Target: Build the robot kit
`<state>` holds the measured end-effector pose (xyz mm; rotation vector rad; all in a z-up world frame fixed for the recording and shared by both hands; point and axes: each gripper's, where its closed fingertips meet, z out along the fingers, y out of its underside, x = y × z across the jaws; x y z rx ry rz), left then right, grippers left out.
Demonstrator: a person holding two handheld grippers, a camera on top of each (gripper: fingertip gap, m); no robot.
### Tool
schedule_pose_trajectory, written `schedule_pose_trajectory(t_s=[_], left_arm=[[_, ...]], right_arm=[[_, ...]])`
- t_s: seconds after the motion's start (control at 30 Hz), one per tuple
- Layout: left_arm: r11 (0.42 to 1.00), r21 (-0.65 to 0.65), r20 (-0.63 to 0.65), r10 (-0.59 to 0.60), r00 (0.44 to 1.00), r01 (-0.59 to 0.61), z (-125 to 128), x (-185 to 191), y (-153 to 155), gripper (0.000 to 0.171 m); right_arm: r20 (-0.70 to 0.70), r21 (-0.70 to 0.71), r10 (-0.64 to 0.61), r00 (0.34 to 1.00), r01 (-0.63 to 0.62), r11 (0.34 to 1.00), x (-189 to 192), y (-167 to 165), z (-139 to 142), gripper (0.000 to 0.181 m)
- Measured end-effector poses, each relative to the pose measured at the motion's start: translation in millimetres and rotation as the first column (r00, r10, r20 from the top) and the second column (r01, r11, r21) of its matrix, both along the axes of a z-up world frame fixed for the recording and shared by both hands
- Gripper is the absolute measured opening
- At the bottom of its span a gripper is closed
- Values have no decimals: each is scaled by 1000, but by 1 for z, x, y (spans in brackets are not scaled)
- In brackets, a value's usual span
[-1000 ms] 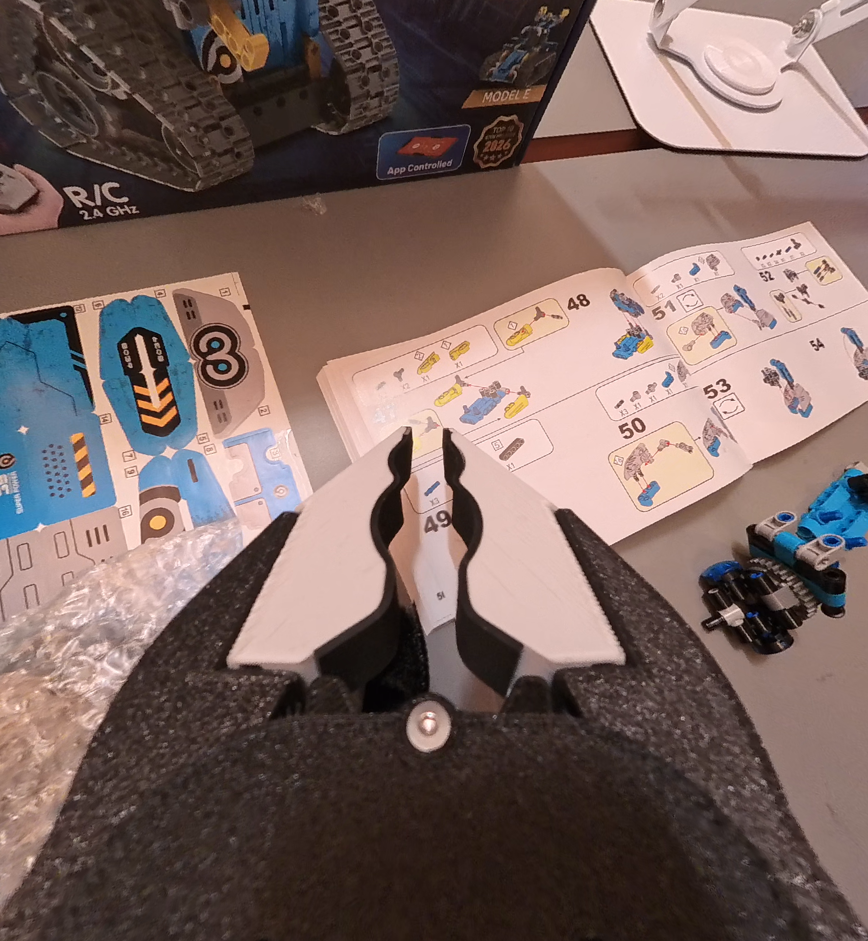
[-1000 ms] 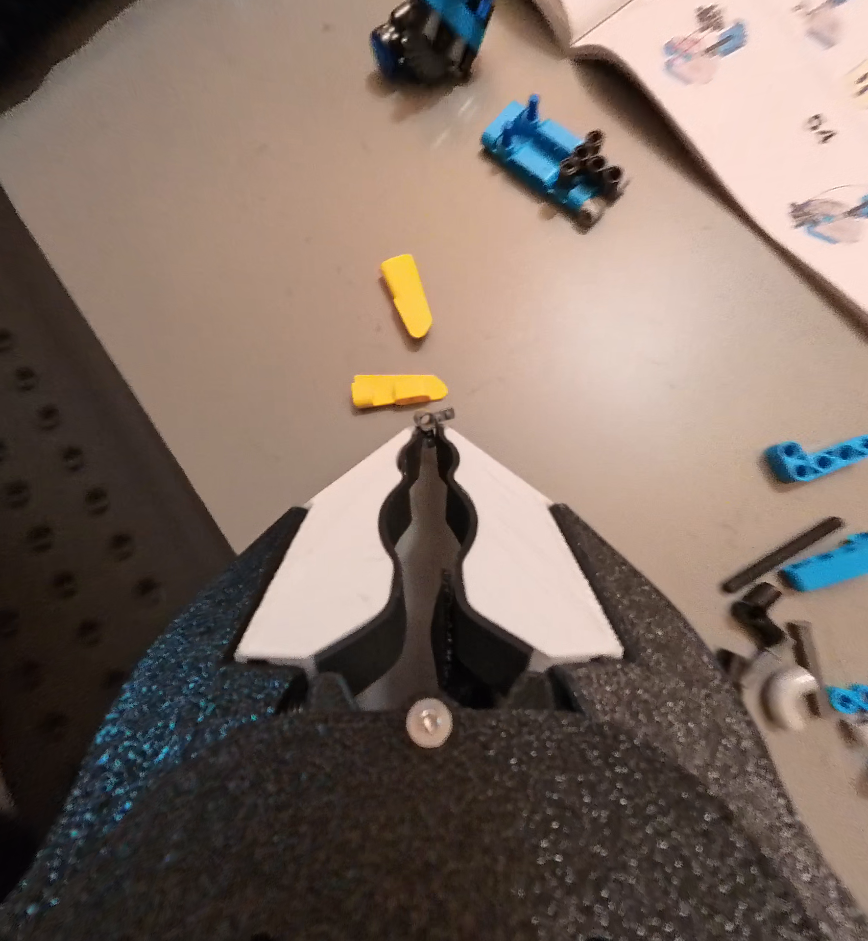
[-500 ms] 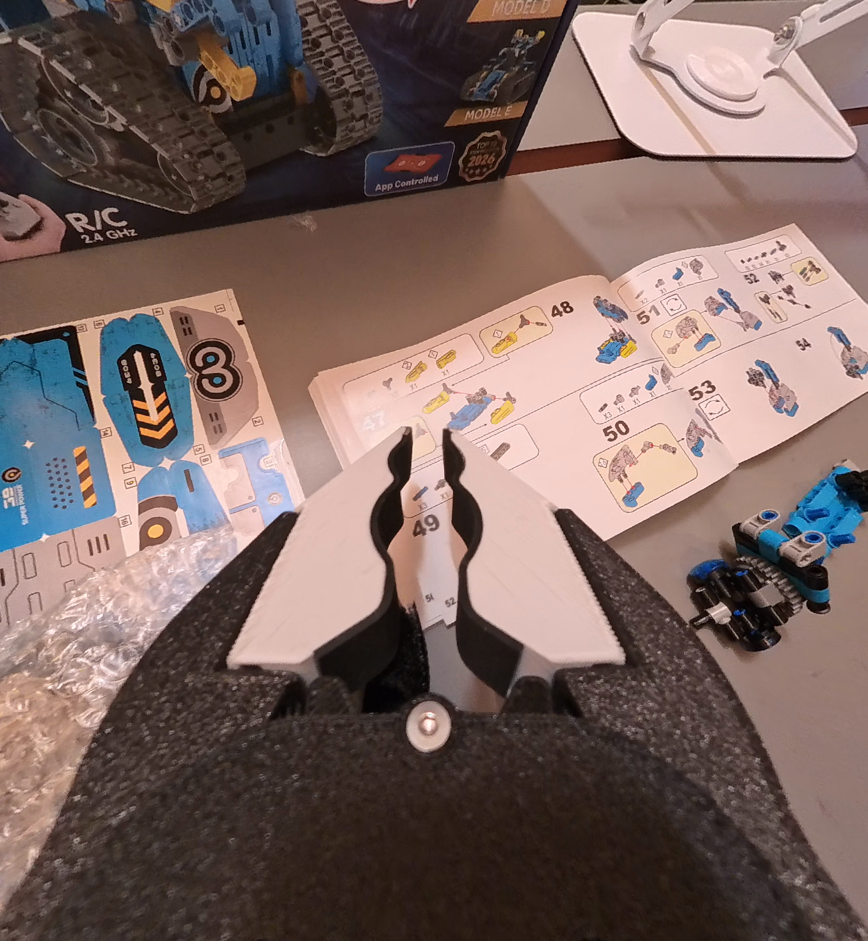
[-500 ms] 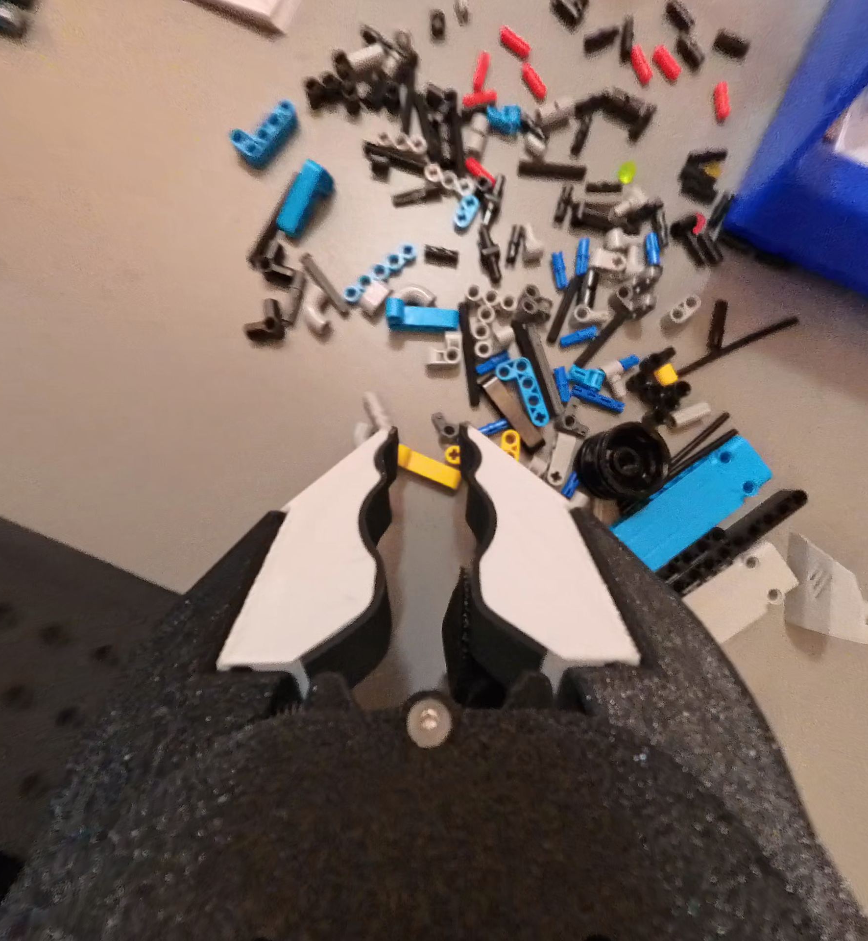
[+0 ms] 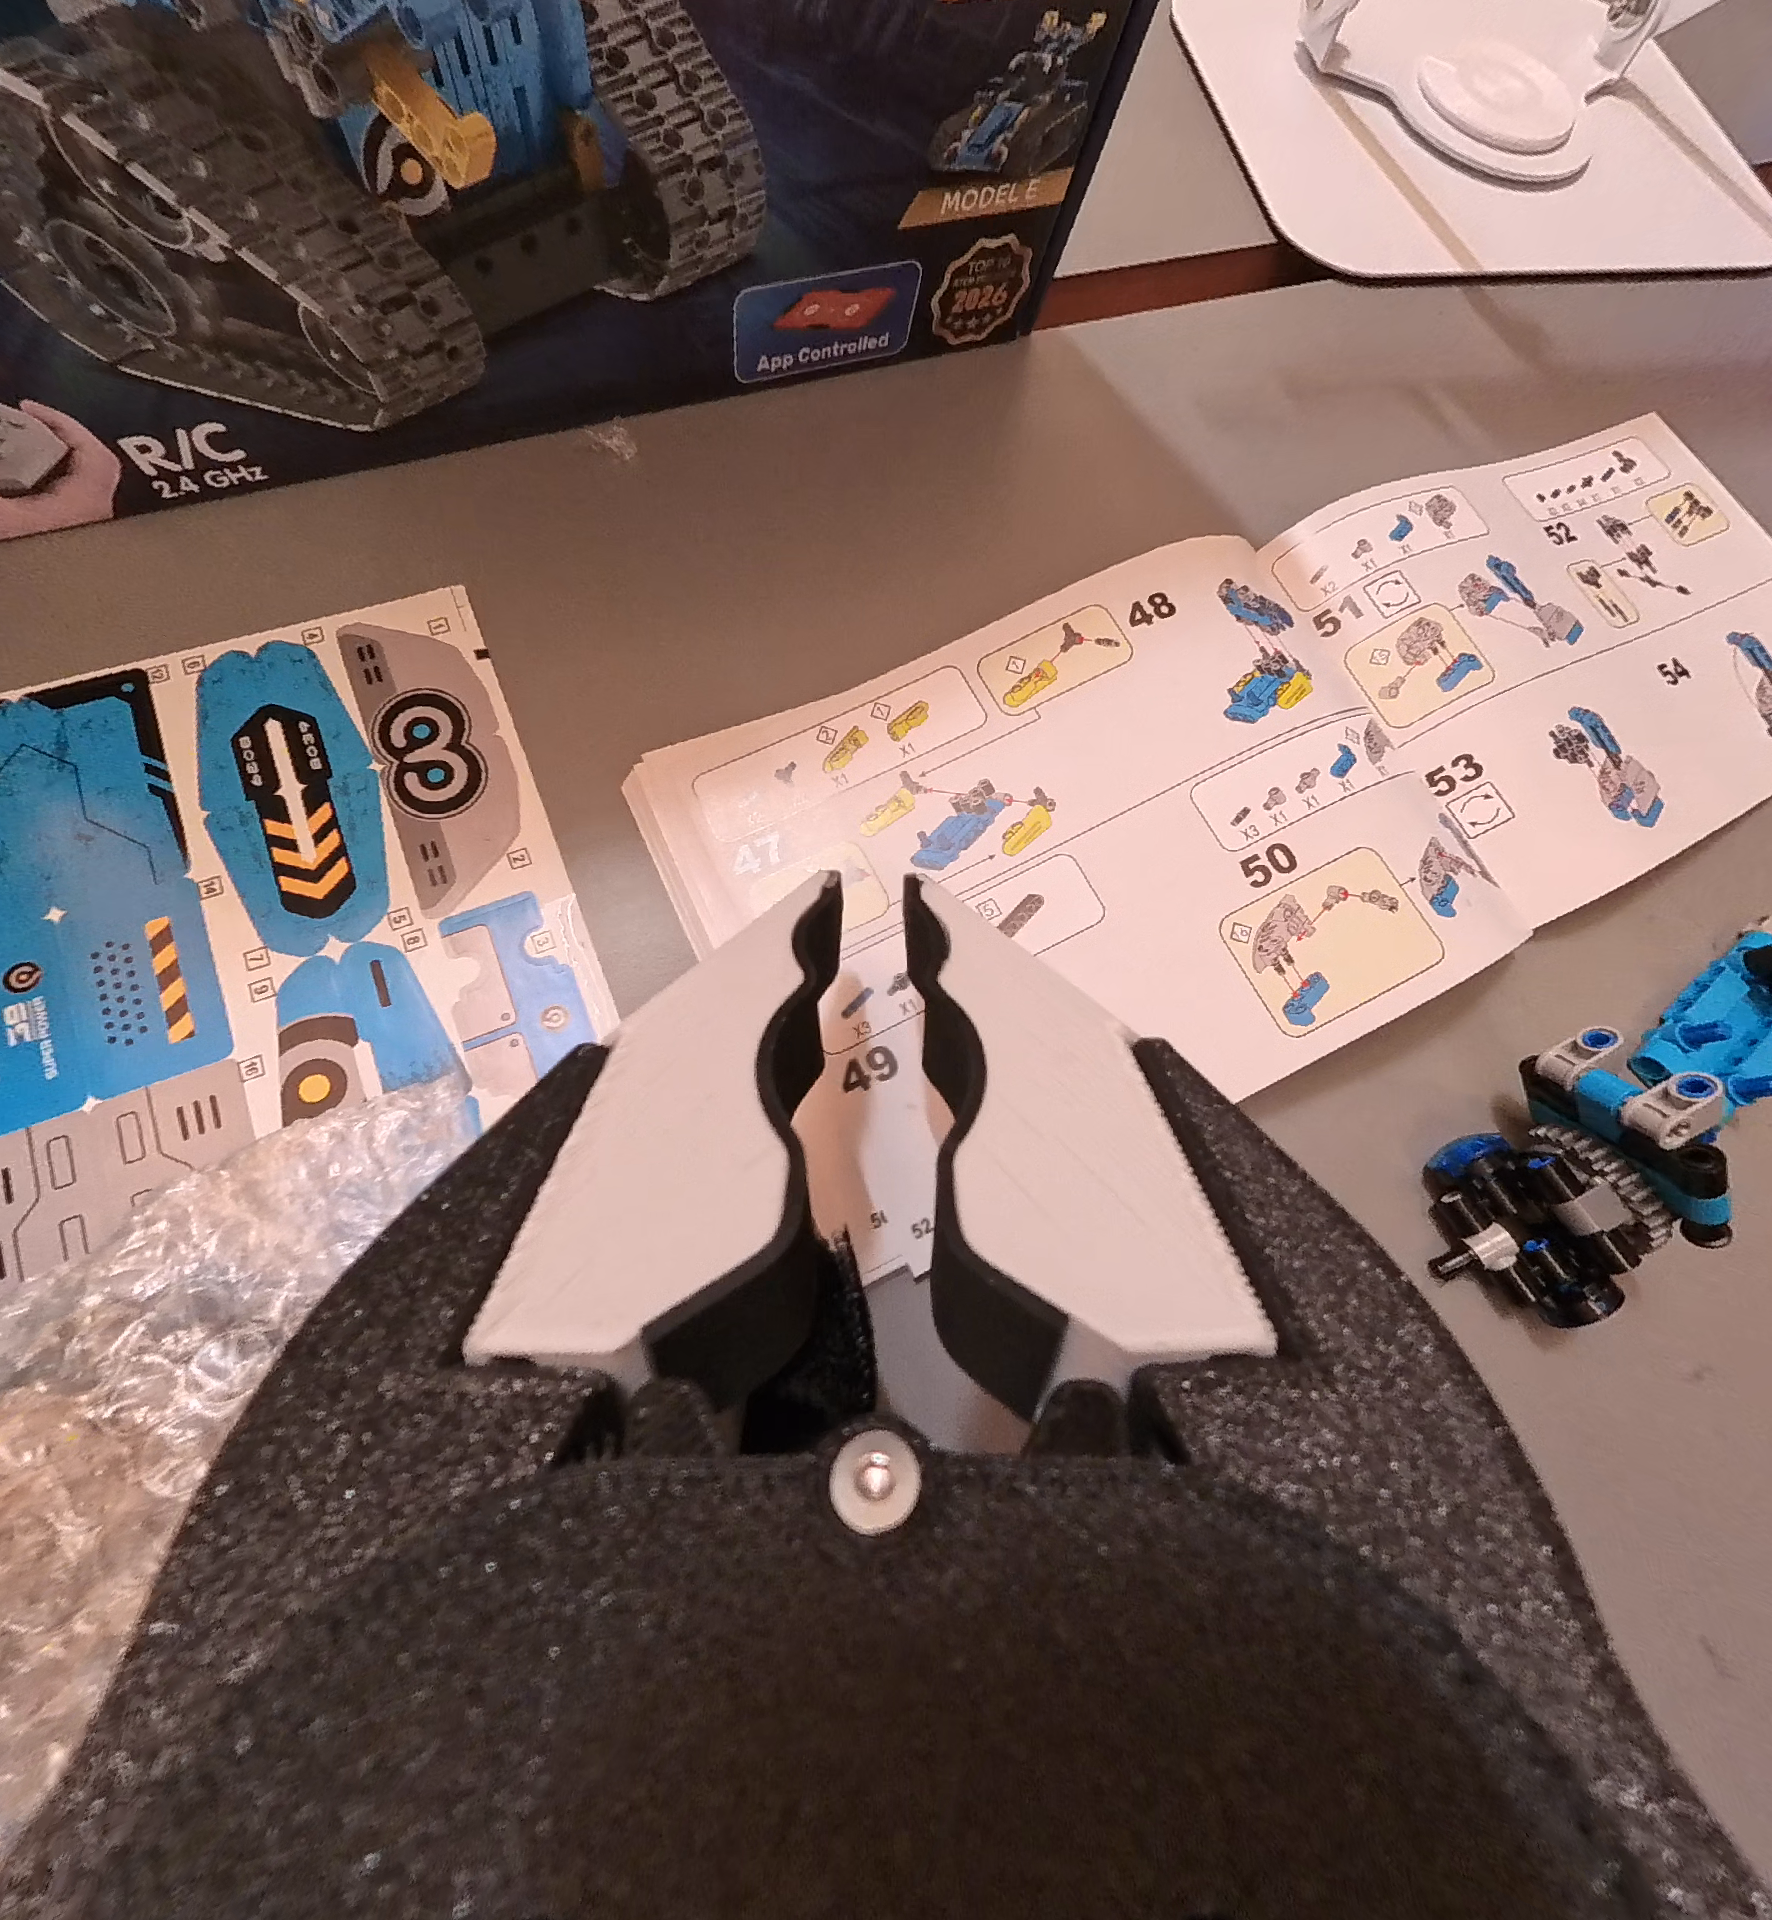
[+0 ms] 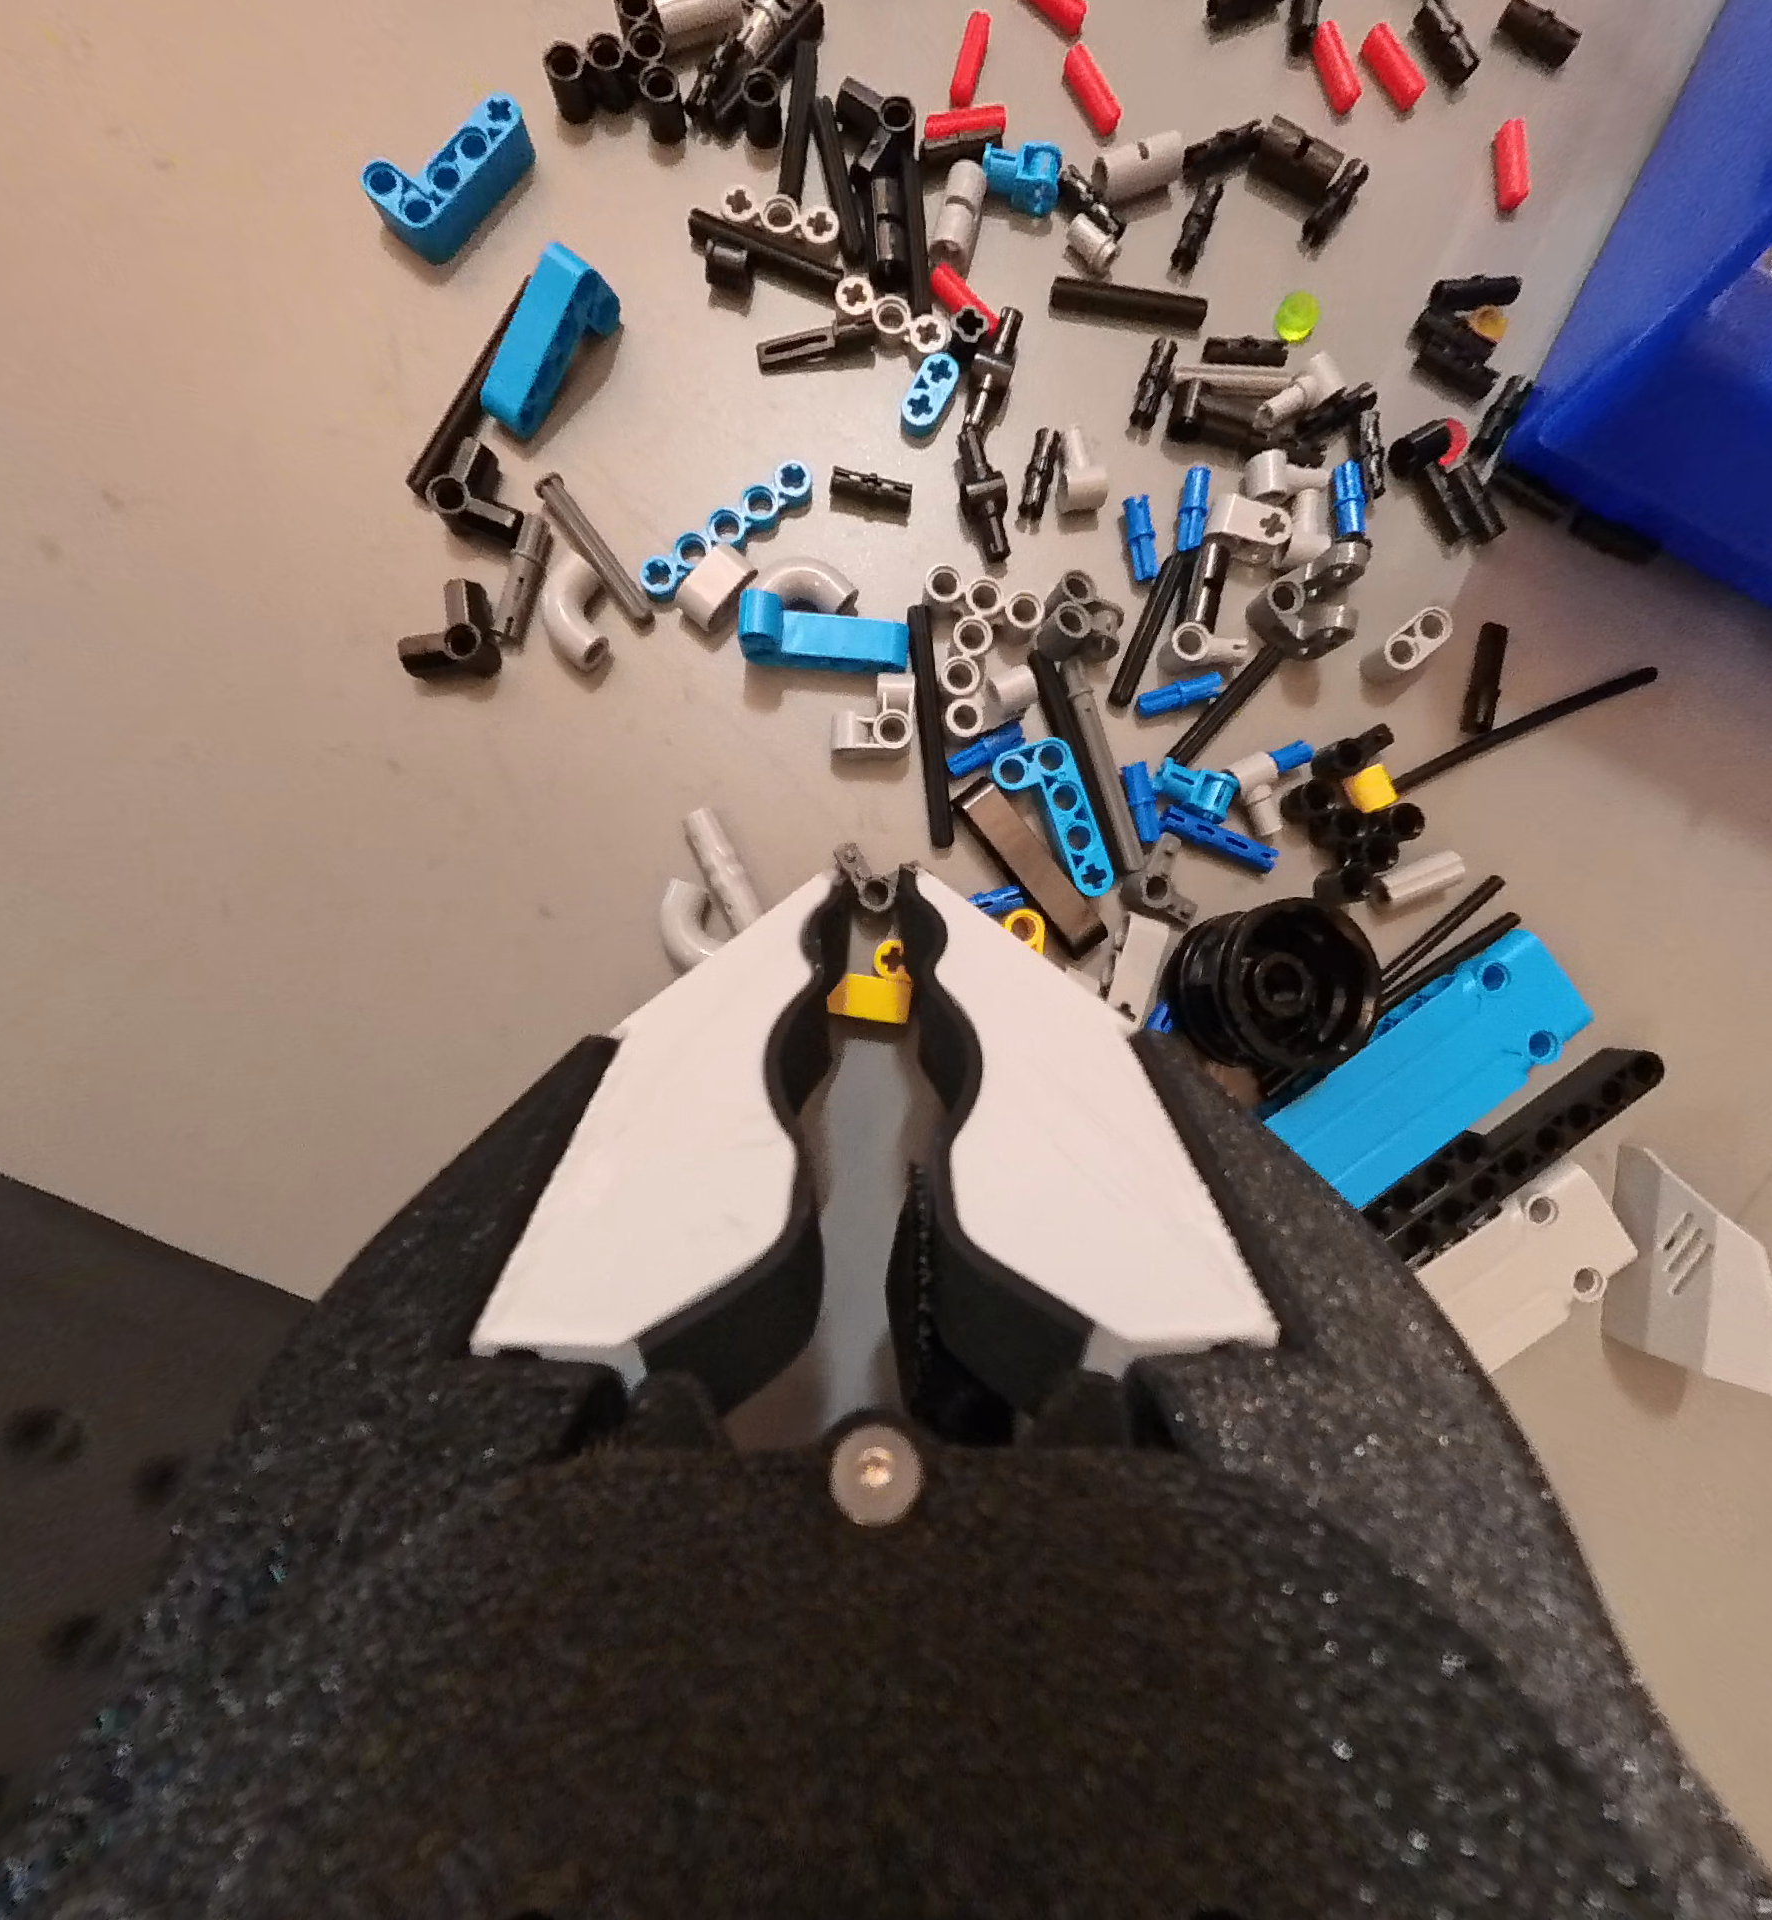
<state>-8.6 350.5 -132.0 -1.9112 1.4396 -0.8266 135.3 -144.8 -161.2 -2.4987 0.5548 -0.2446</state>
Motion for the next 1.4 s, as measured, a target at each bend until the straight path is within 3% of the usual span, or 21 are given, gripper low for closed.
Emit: schedule_pose_trajectory(t_s=[0.17, 0.33, 0.47, 0.57, 0.8, 0.9, 1.0, 1.1, 1.23, 1.33, 1.4], left_arm=[[1000, 3, 2, 11, 1000, -11, 1, -2, 4, 12], [1000, 1, -2, 13, 1000, -13, 1, -3, 5, 12], [1000, 12, 0, 7, 1000, -7, 3, -3, 4, 12], [1000, 9, -3, 3, 1000, -3, 2, -3, 3, 12], [1000, -8, -10, 5, 1000, -5, -2, 1, 1, 12], [1000, 3, -22, -17, 1000, 17, 13, 7, -13, 19], [993, 27, 12, -114, 993, 113, 53, 28, -54, 33], [933, -50, -75, -358, 931, 355, 71, 48, -136, 50], [796, -82, -123, -606, 786, 600, 72, 83, -238, 47], [706, 58, -162, -691, 705, 706, 66, 129, -279, 37], [653, 80, -144, -740, 657, 754, 64, 164, -305, 31]], right_arm=[[26, -8, 30, 999, -30, 1000, -3, 5, 8, 8], [-2, 122, 179, 984, -177, 976, -44, 60, 35, 8], [-65, 170, 359, 931, -344, 923, -102, 105, 24, 8], [-97, 181, 397, 913, -376, 909, -121, 119, 11, 8], [-107, 189, 469, 877, -445, 875, -142, 130, 0, 8], [-103, 206, 473, 875, -446, 871, -142, 132, 2, 11], [-99, 271, 412, 906, -374, 887, -134, 131, 15, 29], [-69, 379, 312, 948, -265, 887, -120, 123, 33, 29], [-4, 457, 143, 990, -125, 881, -91, 108, 52, 28], [7, 527, 133, 991, -117, 842, -90, 104, 63, 28], [28, 543, 139, 990, -132, 829, -91, 103, 68, 28]])
